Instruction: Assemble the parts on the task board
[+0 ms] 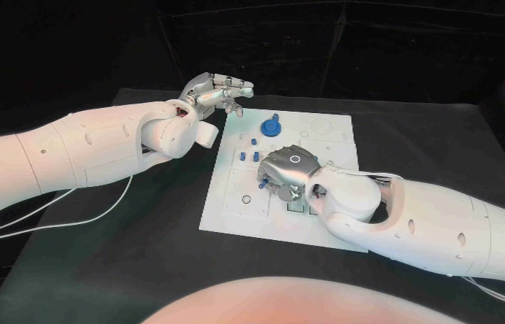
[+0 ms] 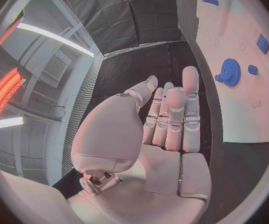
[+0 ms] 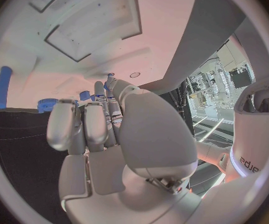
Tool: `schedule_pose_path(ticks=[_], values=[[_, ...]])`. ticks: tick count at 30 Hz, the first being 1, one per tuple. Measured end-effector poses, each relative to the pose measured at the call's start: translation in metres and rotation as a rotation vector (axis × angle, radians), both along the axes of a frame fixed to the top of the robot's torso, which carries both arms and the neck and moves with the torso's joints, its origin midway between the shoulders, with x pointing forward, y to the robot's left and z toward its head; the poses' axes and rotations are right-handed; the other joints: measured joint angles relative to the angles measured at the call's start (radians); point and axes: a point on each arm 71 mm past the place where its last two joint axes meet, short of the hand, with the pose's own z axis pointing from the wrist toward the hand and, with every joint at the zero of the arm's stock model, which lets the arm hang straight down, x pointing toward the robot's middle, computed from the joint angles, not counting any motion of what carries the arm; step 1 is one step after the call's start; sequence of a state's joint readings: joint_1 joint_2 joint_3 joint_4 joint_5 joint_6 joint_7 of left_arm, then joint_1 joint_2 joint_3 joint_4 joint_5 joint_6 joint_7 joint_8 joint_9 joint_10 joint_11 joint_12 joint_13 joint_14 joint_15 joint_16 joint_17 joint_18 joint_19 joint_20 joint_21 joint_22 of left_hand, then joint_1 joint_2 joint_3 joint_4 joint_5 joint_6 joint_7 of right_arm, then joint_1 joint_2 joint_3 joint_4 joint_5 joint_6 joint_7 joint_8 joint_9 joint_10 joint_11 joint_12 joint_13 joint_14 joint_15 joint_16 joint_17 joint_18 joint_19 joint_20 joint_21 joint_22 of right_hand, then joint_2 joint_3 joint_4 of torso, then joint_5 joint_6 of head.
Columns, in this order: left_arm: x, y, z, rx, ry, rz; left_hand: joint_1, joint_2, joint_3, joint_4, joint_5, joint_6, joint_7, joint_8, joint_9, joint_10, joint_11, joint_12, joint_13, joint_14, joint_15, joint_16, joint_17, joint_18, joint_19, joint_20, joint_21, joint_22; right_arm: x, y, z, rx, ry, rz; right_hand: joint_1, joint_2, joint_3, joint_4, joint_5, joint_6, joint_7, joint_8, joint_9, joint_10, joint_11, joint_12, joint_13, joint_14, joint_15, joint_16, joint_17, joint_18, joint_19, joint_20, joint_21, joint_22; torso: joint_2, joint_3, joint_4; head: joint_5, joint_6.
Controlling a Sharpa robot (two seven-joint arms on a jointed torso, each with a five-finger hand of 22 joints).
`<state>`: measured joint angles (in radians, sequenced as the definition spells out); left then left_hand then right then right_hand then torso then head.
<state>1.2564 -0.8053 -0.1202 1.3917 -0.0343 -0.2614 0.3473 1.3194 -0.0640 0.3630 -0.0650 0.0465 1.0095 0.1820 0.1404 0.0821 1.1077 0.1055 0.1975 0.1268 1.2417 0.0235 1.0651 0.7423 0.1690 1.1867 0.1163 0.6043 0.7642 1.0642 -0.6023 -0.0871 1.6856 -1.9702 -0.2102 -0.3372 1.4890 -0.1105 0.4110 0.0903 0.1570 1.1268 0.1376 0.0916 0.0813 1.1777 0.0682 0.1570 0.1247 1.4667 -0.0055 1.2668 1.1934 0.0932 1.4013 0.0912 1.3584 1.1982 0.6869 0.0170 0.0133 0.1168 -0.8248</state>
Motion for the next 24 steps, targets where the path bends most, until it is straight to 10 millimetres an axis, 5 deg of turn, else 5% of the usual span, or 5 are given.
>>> schedule_pose_path(ticks=[24], values=[[-0.0002, 0.0, -0.0002, 0.0, 0.003, -0.002, 0.0, 0.0, 0.0, 0.0, 0.0, 0.0, 0.0, 0.0, 0.0, 0.0, 0.0, 0.0, 0.0, 0.0, 0.0, 0.0, 0.0, 0.0, 0.0, 0.0, 0.0, 0.0, -0.0006, 0.0065, -0.0014, -0.023, 0.004, 0.006, -0.009, -0.001, 0.0, 0.0, 0.0, 0.002, 0.002, 0.004, 0.003, 0.003, 0.003, 0.0, -0.001, 0.0, 0.0, 0.005, 0.0, 0.0, 0.0, 0.0, 0.0, 0.0, 0.0, -0.001, 0.0012, 0.002, -0.007]])
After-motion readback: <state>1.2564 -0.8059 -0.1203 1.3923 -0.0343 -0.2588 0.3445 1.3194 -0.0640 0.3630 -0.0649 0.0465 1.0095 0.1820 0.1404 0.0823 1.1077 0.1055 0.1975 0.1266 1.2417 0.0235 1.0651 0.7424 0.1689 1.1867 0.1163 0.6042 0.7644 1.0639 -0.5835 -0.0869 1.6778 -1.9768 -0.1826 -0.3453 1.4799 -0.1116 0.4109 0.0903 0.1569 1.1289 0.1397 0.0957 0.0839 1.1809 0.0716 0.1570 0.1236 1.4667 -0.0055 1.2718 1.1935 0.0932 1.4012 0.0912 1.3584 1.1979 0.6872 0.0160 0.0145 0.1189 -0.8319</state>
